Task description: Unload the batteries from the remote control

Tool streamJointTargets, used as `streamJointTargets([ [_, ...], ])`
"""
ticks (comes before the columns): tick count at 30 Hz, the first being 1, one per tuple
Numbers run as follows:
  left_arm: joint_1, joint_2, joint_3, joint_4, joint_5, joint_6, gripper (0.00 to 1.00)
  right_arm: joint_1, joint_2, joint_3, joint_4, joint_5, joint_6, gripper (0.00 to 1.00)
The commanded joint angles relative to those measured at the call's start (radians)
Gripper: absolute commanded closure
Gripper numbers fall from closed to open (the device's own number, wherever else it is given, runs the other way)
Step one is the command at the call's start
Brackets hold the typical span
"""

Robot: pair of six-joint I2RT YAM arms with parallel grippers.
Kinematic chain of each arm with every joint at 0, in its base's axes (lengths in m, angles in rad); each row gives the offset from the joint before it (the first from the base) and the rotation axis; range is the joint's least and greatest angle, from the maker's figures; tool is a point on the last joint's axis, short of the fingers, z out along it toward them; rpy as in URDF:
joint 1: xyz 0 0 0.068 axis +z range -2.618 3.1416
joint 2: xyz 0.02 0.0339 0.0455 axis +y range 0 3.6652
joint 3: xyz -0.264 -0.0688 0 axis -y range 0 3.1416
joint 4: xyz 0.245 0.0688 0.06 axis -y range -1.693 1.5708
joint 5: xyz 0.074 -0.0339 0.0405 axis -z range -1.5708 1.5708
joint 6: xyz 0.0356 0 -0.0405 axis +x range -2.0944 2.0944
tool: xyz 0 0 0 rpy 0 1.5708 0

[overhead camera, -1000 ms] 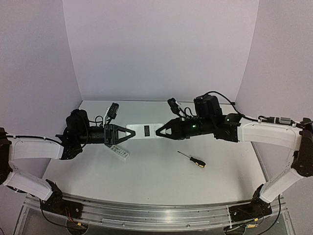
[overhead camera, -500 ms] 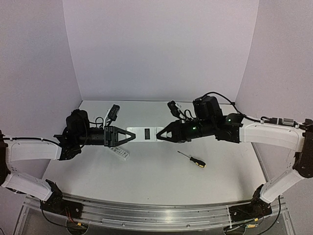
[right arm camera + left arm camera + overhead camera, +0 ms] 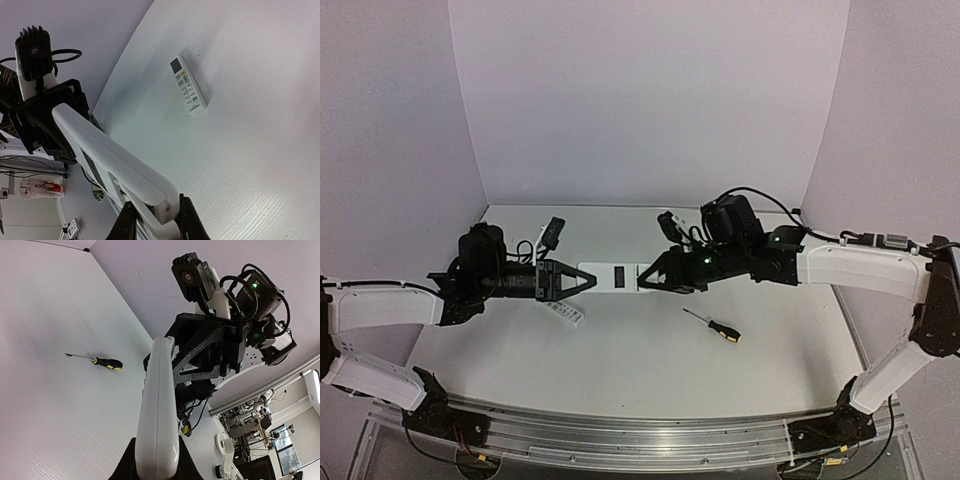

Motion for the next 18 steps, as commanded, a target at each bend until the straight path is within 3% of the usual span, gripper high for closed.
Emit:
streamJointTargets([
  [1,-0.001,-0.032,0.047,-0.065,-0.069,0.039,1.0,-0.021,0.008,0.02,-0.133,0.192,0.032,0.98],
  [11,0.0,-0.016,0.073,-0.183,-0.149,0.095,1.0,-0.021,-0.017,0.003,-0.189,0.196,0.008,1.0],
  [18,0.0,-0.028,0.064,-0.174,-0.12,0.113,1.0,-0.022,-0.047,-0.023,-0.194,0.186,-0.016,1.0],
])
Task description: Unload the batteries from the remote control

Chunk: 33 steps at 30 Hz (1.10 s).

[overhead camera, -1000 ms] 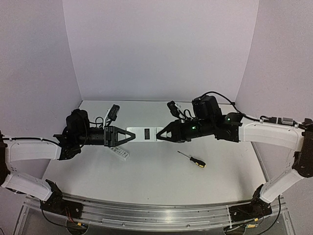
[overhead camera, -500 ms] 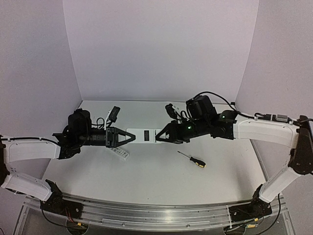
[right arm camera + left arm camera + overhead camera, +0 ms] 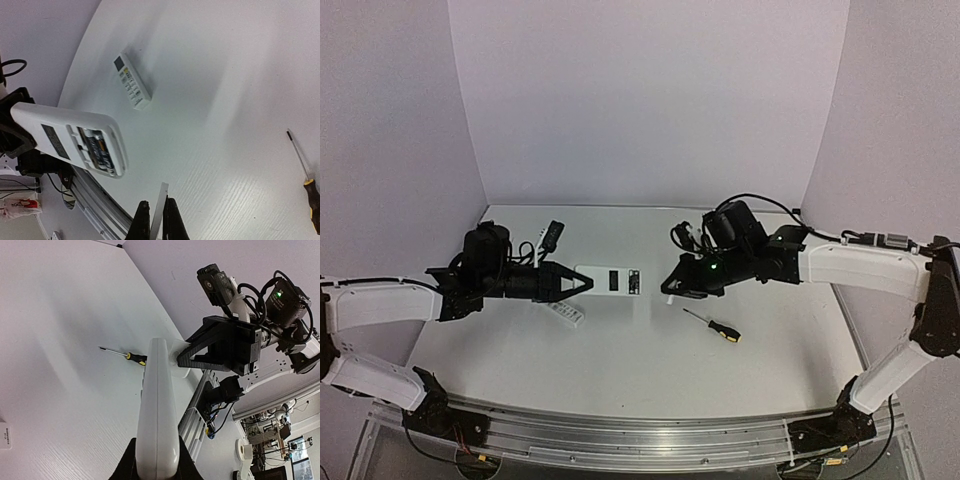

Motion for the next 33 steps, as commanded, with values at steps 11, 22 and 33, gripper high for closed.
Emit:
streamJointTargets([
  [11,0.0,0.145,0.038,0.076,0.055,-0.01,1.0,-0.118,-0.131,-0.128,-0.05,-0.085,0.014,1.0],
  [22,0.0,0.522,0.211,0.117,0.343,-0.017,1.0,-0.457,-0.157,-0.35,0.031,-0.325,-0.005,1.0],
  [33,0.002,0.733,0.374,-0.008,0.39,0.014,1.0,-0.584,0.02,-0.415,0.241,-0.382,0.044,1.0],
])
